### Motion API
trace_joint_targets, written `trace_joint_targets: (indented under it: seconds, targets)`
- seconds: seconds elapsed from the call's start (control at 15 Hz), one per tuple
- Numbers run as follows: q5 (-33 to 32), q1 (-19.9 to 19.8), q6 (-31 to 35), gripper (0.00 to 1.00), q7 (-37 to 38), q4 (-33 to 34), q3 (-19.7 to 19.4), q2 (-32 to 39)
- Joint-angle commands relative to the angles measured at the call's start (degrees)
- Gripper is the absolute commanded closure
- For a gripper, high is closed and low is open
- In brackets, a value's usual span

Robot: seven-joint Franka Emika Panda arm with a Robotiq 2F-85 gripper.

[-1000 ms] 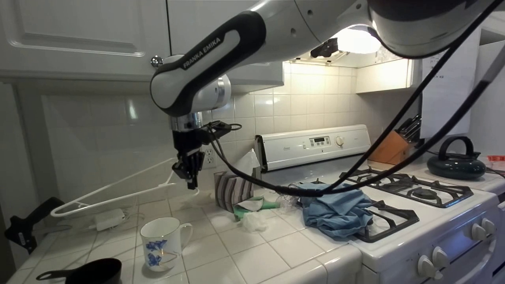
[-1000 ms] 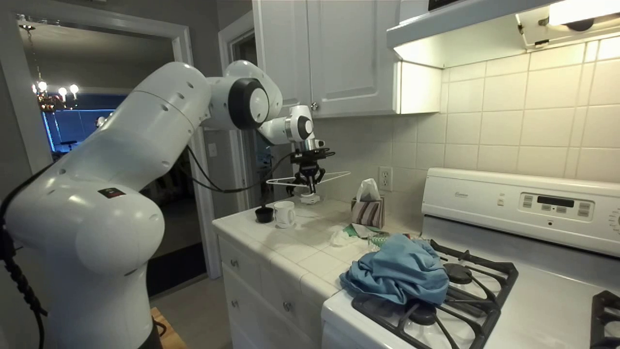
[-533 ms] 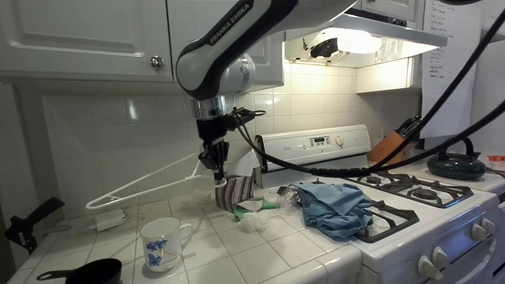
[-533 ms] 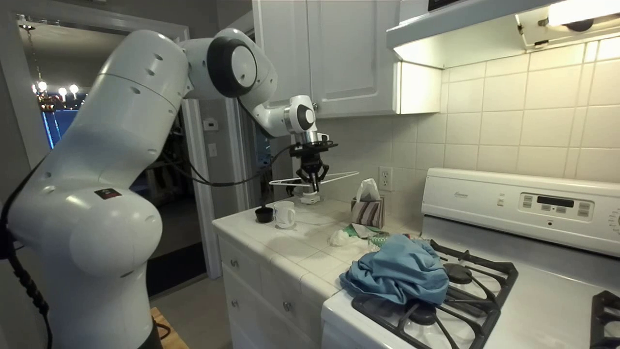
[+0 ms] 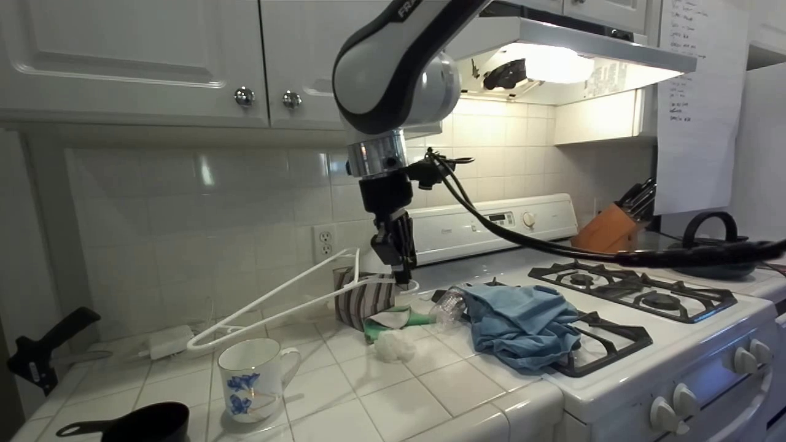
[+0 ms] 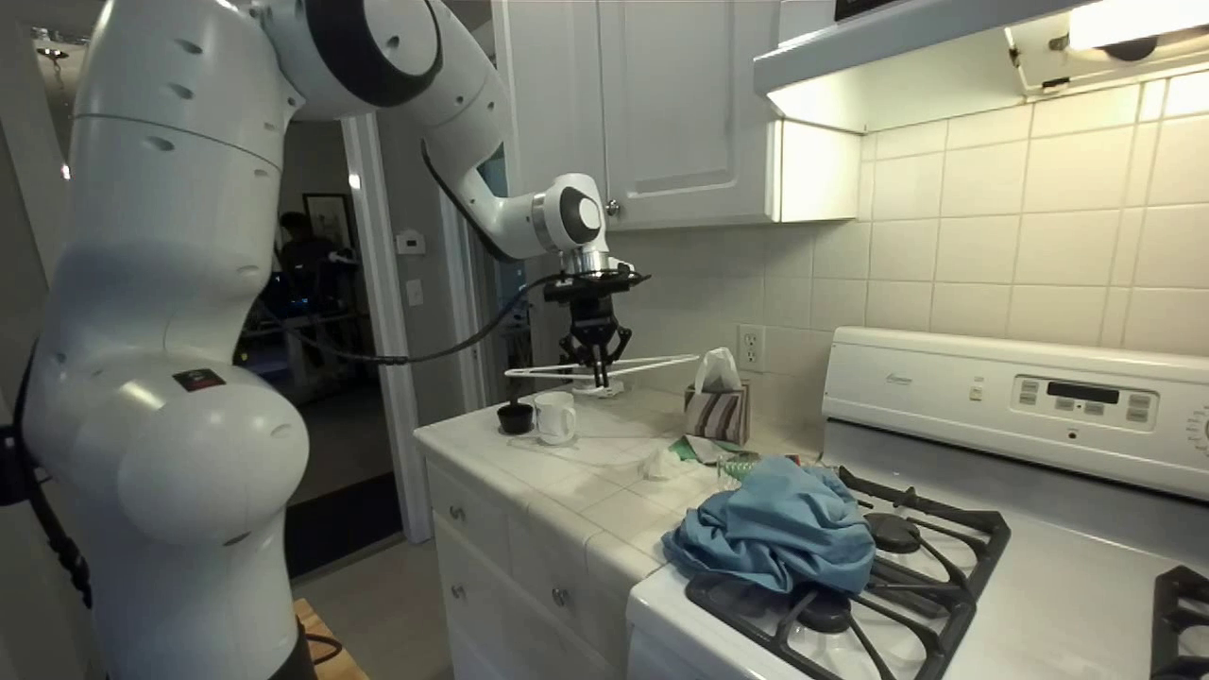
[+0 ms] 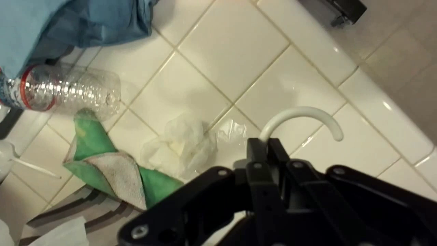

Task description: Hang the white hanger on the right upper cabinet door.

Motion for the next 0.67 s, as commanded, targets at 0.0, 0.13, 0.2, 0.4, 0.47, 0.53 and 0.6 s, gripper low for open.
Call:
trace_joint_targets:
  seconds: [0.0, 0.13, 0.2, 0.4, 0.47, 0.53, 0.6]
  targets:
    - [-0.2, -0.8, 1.3, 0.98, -3.2, -14.3, 0.9, -11.8]
    - [-2.5, -0.3, 1.5, 0.98, -3.9, -19.4, 1.0, -17.2]
    - [-3.9, 0.1, 1.1, 0.98, -4.1, -21.1, 1.2, -19.4]
    - [-9.6, 1.0, -1.1, 0.98, -7.0, -23.7, 2.3, -25.3]
    - [-10.9, 1.2, -1.7, 0.98, -8.6, -23.6, 2.7, -26.4]
    - [-12.3, 1.6, -3.0, 0.98, -10.1, -23.2, 3.1, -27.7]
    - [-14.1, 1.8, -4.4, 0.98, -11.3, -22.0, 3.5, -28.0]
